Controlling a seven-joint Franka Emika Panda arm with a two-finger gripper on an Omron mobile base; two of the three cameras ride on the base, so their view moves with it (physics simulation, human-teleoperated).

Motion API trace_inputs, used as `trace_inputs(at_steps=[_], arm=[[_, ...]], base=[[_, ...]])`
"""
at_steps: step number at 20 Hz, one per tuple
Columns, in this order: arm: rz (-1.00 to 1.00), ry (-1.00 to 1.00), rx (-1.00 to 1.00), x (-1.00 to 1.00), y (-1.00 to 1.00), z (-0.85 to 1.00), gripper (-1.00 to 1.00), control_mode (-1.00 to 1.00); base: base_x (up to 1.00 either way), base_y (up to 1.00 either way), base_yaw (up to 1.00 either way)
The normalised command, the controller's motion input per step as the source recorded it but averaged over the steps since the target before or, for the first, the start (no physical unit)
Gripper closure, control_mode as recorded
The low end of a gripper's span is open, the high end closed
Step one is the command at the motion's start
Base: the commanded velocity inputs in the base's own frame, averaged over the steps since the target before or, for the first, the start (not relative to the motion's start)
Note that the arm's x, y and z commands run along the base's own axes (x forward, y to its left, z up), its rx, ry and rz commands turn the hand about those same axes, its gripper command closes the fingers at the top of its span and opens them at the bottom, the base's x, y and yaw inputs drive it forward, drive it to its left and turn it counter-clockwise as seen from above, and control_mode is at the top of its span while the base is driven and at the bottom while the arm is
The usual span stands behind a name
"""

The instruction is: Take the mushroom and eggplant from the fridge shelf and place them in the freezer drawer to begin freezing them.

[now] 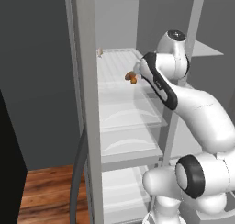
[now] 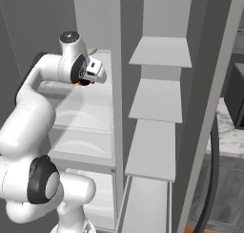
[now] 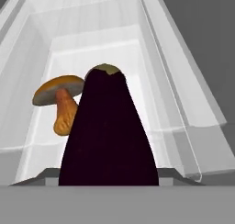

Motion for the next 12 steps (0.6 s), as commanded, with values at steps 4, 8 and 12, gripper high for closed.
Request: trace_inputs(at_steps=[4,8,12], arm=[[0.0,-0.06,0.0,-1.0,0.01,0.06,1.0,-1.0],[0.0,0.0,0.0,-1.0,0.02,0.0,1.0,-1.0],[0.0,0.08,0.0,-1.0,0.03,-0.17,1.0,-1.0]], base=[[0.0,0.0,0.0],[0.0,0.0,0.0],[0.0,0.0,0.0]])
